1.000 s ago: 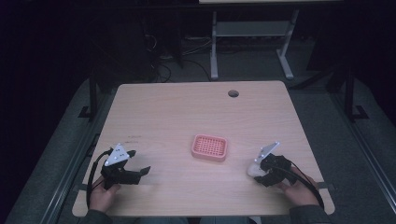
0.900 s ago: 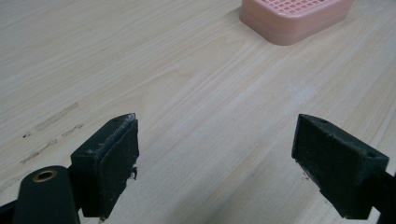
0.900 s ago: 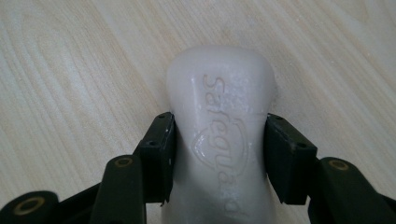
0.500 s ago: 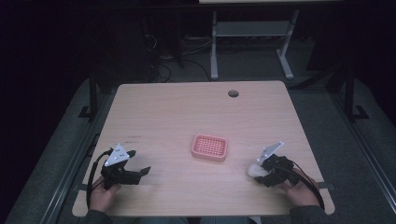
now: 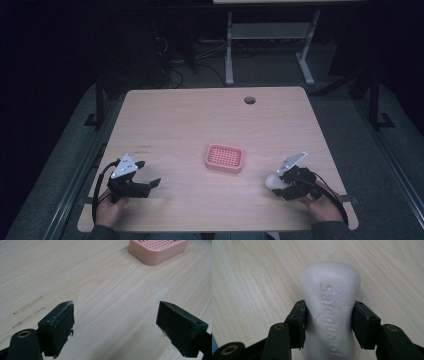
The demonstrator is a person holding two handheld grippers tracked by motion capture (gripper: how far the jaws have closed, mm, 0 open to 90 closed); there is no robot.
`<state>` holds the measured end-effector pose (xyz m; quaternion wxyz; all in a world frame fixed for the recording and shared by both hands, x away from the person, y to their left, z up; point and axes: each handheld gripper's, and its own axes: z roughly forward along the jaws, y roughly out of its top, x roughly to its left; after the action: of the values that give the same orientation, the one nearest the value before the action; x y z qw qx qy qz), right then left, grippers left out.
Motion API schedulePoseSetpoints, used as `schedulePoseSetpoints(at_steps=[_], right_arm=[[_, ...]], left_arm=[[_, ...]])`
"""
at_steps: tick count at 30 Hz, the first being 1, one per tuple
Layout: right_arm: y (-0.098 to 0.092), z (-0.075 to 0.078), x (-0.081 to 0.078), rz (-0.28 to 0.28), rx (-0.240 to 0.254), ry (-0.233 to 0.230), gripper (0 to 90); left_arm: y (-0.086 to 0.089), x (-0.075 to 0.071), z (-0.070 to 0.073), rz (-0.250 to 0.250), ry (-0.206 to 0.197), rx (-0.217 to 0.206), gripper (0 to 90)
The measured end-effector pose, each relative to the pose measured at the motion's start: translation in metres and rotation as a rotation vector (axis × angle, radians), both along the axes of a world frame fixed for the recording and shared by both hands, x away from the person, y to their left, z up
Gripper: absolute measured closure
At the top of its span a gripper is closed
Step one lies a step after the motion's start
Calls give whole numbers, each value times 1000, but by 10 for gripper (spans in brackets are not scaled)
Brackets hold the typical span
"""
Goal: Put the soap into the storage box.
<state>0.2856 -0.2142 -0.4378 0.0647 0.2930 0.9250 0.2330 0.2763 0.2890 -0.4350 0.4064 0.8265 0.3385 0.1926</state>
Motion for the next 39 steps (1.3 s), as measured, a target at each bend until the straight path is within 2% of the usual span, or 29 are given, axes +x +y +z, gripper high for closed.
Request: schedulePoseSetpoints(at_steps=[11, 15, 20, 21, 25, 26, 30, 34, 39], right_arm=[[3, -3, 1, 7, -17, -4, 491], [9, -1, -1, 35, -68, -2, 491], [12, 4, -1, 47, -55, -7, 492], [12, 5, -1, 51, -59, -7, 492], [15, 11, 1, 56, -57, -12, 493], [16, 12, 2, 57, -54, -12, 493], [17, 5, 4, 52, -43, -8, 493], [17, -4, 5, 43, -21, -15, 491], [18, -5, 5, 42, -21, -12, 490]], left_arm=[[1, 0, 0, 2, -2, -2, 145], [2, 0, 0, 3, -5, -5, 145], [3, 0, 1, -2, -3, 12, 145], [2, 0, 1, 5, -6, -5, 145], [3, 0, 1, -3, -5, 9, 145], [3, 0, 1, 1, -6, 2, 145], [2, -1, 1, 6, -5, -10, 145], [2, 0, 1, 1, -3, -3, 145], [2, 0, 0, 6, 1, -6, 145]])
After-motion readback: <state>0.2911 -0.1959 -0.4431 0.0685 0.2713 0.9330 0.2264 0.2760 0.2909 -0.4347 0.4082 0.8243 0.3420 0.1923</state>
